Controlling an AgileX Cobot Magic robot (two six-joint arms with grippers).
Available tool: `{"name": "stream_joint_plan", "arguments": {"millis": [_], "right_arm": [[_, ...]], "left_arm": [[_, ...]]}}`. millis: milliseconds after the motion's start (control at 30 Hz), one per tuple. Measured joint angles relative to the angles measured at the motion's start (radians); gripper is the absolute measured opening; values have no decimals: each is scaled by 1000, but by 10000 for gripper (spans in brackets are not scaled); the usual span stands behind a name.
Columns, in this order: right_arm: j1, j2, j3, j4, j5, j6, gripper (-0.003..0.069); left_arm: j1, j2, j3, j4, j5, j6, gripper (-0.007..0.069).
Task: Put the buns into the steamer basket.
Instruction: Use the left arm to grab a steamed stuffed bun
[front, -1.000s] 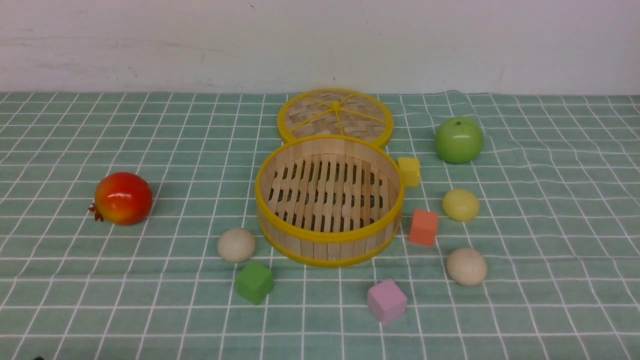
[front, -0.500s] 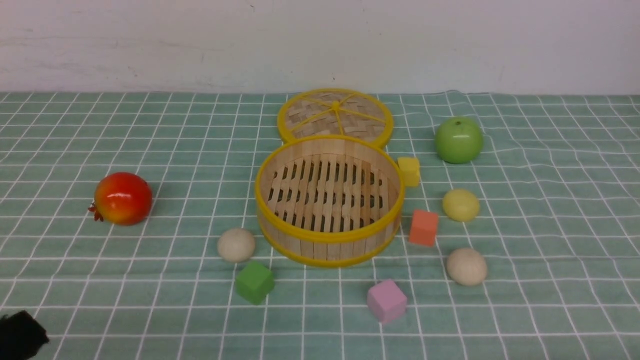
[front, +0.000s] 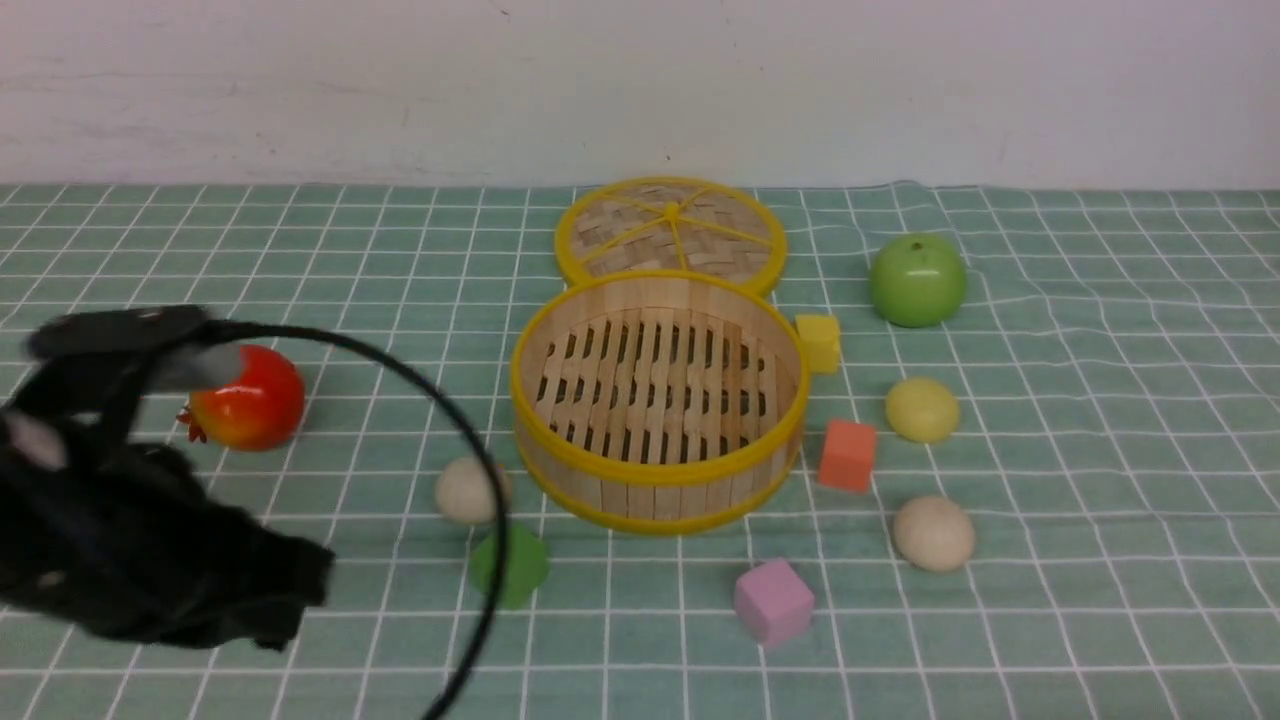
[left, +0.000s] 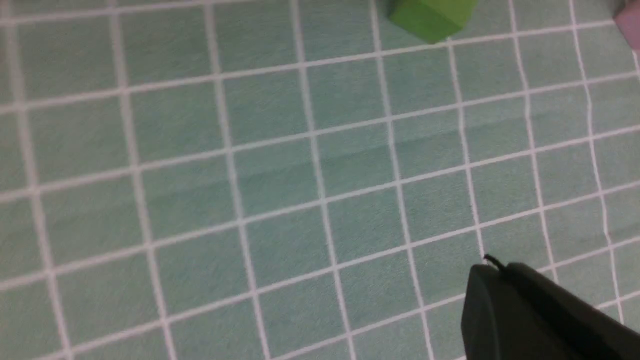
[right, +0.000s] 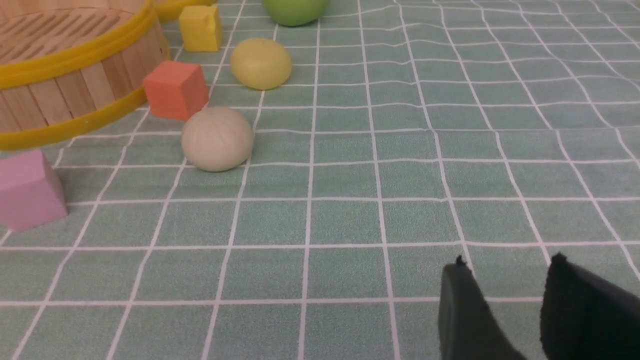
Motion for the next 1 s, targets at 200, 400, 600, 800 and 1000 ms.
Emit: {"name": "stream_joint_plan", "arguments": {"millis": [200,400,600,800,1000], "right_arm": [[0,0,0,0,0,0,240],[0,0,0,0,0,0,240],[0,0,0,0,0,0,240],[0,0,0,0,0,0,240],[0,0,0,0,0,0,240]], "left_arm": [[-157,315,-255,155,45,13,-14],[-106,601,-510,199,112,0,-14],[-26,753,-705,191,163,20,-14],[-24,768,-724,212,153,63,-7],[-24,800,-728,216,113,89,105]]}}
